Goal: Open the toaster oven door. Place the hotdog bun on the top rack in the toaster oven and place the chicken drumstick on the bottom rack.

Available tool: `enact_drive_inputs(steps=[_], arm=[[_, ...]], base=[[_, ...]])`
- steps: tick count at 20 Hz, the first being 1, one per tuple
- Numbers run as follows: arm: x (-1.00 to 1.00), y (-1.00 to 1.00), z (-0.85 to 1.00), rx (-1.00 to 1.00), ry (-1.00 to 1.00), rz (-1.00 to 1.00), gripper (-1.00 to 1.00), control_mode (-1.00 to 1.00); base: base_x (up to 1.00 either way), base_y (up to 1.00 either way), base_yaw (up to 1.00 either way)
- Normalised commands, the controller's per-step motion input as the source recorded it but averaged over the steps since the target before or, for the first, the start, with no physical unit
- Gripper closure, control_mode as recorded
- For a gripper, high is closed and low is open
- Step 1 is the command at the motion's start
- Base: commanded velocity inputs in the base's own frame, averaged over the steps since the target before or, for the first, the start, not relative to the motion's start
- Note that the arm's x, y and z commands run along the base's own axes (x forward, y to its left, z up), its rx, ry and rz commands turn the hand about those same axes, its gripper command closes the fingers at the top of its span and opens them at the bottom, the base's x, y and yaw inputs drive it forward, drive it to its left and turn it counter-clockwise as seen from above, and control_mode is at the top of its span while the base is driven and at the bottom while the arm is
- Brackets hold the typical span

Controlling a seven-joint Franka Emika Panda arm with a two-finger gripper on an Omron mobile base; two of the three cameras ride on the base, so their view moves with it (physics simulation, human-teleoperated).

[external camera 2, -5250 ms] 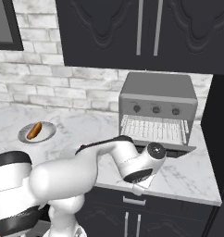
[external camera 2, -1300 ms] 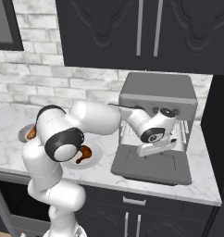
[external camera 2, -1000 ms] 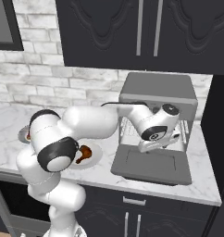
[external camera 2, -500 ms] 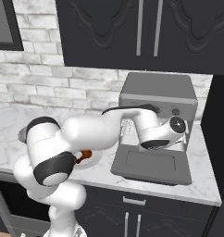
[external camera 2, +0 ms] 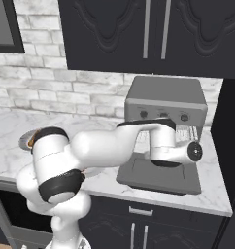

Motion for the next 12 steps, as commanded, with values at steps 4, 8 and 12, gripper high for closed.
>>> enact_drive_inputs(steps=[4, 8, 12], arm=[[0.00, 0.00, -0.01, 0.16, -0.09, -0.02, -1.00, -1.00], [0.03, 0.00, -0.02, 0.11, -0.19, -0.01, -1.00, -1.00], [0.19, 0.06, 0.00, 0.04, -0.15, -0.10, -1.00, -1.00]], base=[[0.00, 0.00, 0.00], [0.00, 0.00, 0.00], [0.00, 0.00, 0.00]])
